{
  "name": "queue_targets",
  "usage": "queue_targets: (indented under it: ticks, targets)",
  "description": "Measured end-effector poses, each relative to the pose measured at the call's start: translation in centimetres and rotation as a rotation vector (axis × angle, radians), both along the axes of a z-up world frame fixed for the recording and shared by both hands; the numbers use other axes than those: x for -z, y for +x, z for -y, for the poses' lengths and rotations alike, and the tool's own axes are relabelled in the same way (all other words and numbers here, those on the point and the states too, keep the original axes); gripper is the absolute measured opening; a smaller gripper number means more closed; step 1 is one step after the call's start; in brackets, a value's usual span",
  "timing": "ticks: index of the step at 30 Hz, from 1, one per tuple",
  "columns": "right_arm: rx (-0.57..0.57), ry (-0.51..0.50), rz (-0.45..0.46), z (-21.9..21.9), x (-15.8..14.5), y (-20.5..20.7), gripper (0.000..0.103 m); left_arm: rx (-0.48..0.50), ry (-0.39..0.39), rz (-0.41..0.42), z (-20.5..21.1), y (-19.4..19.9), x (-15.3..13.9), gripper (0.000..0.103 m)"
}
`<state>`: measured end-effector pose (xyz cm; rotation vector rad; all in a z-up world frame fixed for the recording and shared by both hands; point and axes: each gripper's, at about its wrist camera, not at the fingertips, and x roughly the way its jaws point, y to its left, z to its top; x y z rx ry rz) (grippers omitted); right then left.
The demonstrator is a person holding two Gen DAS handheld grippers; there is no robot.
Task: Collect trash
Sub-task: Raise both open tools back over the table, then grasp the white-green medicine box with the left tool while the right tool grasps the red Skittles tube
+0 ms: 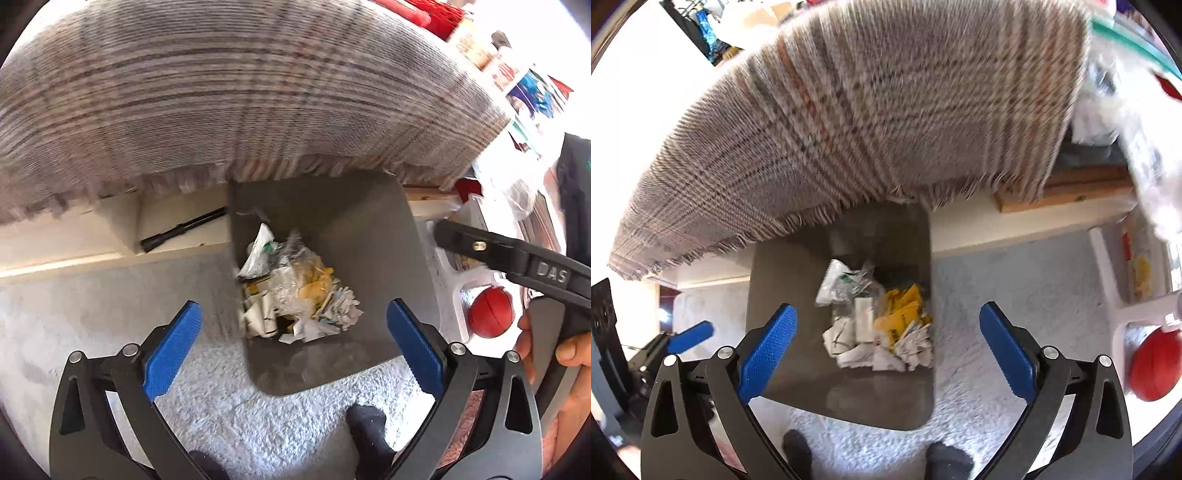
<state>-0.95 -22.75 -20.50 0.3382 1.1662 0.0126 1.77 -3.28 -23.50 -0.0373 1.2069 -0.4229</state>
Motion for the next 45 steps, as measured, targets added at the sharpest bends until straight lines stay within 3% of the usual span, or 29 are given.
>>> queue_targets:
  ticks: [5,12,17,24,30,33,38,45]
  targets:
    - [-0.008,0.023,0.048,0.7,-2.7,-0.7,0.099,-0.063,0.014,0.043,-1.6,-0.8,-2.3,0.095]
    - [0.019,0.025,0.127,2.2,-7.4,0.2,0.099,0.054,0.106,0.178,-1.1,-1.1,-7.9,0.095]
    - [-0.003,-0.02,0.198,2.6,-10.8,2.3,0.099,0.002,0.027,0.176,-2.0,1.4,-12.5,0.095]
    - [-0.033,-0.072,0.259,3.8,-13.4,6.6,0.099,-0.041,0.037,0.19,-1.0,7.1,-17.4,0.095]
    - [-0.069,-0.133,0.264,4.4,-13.2,11.2,0.099,-0.083,0.043,0.21,0.8,13.0,-18.9,0.094]
    - [-0.07,-0.153,0.263,5.0,-12.7,13.0,0.099,-0.083,0.044,0.216,2.4,16.0,-19.3,0.081]
    - [-0.097,-0.164,0.248,5.6,-11.6,16.0,0.099,-0.081,0.014,0.208,4.8,20.2,-19.4,0.071]
    - [-0.142,-0.162,0.265,5.9,-10.6,19.3,0.099,-0.077,0.035,0.184,7.8,24.5,-18.2,0.07]
